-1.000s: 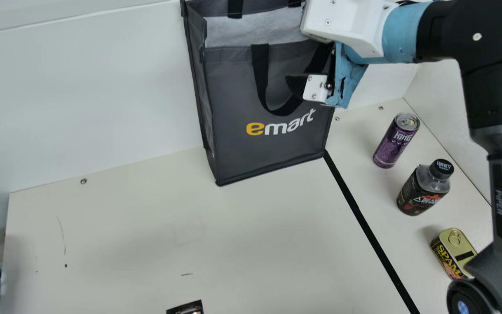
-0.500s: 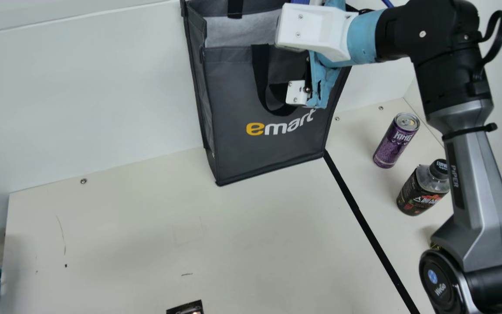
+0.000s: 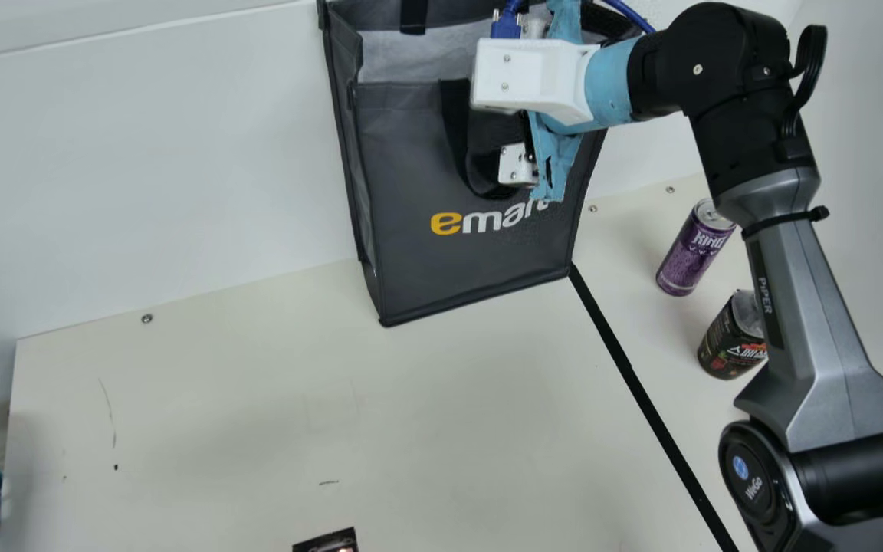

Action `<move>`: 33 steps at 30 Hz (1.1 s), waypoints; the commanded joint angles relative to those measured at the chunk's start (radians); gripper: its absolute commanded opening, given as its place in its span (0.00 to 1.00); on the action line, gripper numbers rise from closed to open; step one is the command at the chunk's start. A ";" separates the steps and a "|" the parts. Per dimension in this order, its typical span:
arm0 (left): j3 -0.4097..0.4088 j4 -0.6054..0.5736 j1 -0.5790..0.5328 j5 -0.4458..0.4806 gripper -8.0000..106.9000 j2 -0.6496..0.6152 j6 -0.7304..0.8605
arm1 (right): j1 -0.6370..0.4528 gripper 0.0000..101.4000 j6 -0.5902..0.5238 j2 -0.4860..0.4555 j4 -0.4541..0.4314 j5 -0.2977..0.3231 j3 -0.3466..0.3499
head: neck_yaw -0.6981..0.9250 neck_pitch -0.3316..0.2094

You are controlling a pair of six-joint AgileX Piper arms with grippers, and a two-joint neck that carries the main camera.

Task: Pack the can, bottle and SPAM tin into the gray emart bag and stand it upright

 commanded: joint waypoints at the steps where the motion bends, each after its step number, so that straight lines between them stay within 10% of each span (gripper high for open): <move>1: 0.000 0.000 0.000 0.000 0.85 0.000 0.000 | -0.003 0.28 -0.005 0.000 0.005 0.001 0.007 | -0.002 -0.024; 6: 0.000 0.000 0.000 0.000 0.85 0.000 0.000 | -0.016 0.00 -0.023 -0.007 0.016 0.001 0.024 | -0.002 -0.024; 33: 0.000 0.000 0.000 0.000 0.85 0.000 0.000 | -0.002 0.00 0.034 -0.200 -0.006 0.001 0.109 | -0.002 -0.024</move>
